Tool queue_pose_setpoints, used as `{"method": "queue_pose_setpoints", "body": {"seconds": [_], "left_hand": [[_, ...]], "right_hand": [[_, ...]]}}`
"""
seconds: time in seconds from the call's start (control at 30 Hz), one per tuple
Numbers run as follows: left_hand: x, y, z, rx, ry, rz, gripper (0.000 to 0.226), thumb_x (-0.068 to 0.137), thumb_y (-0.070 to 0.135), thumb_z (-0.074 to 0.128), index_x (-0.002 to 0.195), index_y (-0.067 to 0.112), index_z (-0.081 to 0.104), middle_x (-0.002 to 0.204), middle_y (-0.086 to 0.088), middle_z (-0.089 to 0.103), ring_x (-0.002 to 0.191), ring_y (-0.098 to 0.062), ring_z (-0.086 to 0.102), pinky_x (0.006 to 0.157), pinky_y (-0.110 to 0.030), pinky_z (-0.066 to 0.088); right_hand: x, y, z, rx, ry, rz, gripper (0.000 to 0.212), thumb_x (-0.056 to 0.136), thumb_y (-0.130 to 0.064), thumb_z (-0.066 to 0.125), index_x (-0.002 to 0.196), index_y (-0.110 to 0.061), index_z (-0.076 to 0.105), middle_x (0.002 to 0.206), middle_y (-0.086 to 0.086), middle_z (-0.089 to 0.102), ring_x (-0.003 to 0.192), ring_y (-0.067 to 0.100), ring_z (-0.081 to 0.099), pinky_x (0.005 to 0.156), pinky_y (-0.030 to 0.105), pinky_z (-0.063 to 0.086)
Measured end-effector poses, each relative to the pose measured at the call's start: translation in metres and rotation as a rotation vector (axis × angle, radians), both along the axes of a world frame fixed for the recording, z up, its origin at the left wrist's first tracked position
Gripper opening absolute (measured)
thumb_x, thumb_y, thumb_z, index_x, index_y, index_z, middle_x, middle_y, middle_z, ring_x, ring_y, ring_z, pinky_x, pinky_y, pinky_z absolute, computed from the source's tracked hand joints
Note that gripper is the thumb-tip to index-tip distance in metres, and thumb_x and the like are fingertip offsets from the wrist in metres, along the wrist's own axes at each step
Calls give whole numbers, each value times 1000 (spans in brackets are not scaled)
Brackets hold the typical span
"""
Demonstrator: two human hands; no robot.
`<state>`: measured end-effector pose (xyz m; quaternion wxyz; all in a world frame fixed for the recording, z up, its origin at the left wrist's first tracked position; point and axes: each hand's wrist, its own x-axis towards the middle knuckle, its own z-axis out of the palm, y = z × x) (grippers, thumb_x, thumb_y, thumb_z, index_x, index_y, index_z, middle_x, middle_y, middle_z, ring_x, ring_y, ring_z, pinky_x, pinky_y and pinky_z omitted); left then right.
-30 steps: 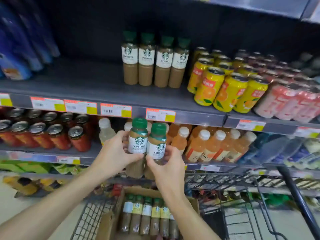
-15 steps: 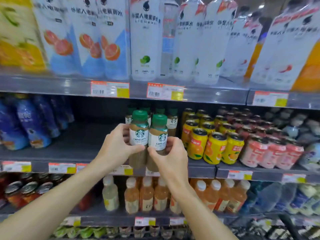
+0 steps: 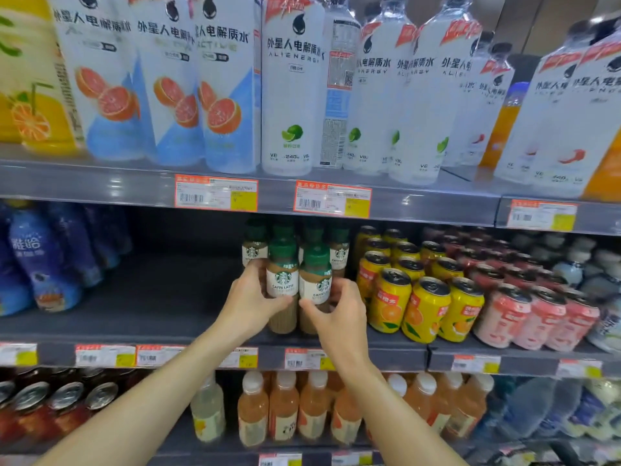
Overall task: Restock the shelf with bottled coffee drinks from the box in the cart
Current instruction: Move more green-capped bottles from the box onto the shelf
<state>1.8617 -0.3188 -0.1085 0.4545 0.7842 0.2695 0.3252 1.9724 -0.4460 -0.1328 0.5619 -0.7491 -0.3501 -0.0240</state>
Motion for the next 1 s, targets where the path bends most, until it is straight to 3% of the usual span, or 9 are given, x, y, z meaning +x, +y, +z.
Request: {"method": "queue_pose_setpoints", "body": {"seconds": [0.3, 0.47, 0.53, 0.77, 0.93, 1.0], "left_hand": [[4, 6, -16, 31, 59, 6, 60, 68, 18, 83, 116, 30, 49, 109, 13, 66, 103, -5, 63, 91, -38, 54], [3, -6, -19, 34, 12, 52, 62, 69, 32, 85, 120, 31, 49, 105, 21, 63, 97, 10, 58, 76, -11, 46], [5, -9, -20, 44, -10, 87, 61, 69, 32, 85, 120, 28, 52, 105, 18, 65, 94, 11, 58, 73, -8, 44], [10, -5, -24, 86, 42, 125, 62, 68, 33, 85, 120, 27, 52, 112, 7, 65, 102, -9, 62, 87, -33, 53], [11, -1, -19, 83, 128, 115, 63, 67, 31, 86, 120, 24, 52, 111, 4, 66, 103, -14, 61, 86, -31, 50], [12, -1, -18, 79, 143, 110, 64, 66, 30, 87, 119, 23, 52, 111, 3, 66, 103, -16, 62, 87, -32, 51]], "right_hand": [[5, 11, -18, 13, 50, 16, 49, 79, -35, 79, 120, -23, 55, 112, -13, 55, 102, 3, 56, 88, 32, 54], [2, 12, -23, -20, 75, 51, 55, 79, -29, 78, 125, -20, 49, 116, -9, 53, 109, 6, 54, 93, 27, 50], [2, 12, -23, -37, 95, 60, 52, 78, -26, 79, 120, -20, 49, 114, -6, 55, 108, 9, 55, 91, 29, 50], [19, -1, -23, -118, 58, -39, 47, 75, -28, 80, 104, -24, 43, 105, -5, 54, 98, 10, 56, 81, 30, 52], [37, 0, -18, -173, 37, -148, 48, 76, -22, 80, 107, -17, 44, 106, -1, 57, 99, 17, 58, 73, 25, 43], [43, 3, -16, -188, 33, -188, 49, 76, -21, 80, 112, -12, 47, 112, 4, 61, 105, 22, 61, 78, 29, 48]]}}
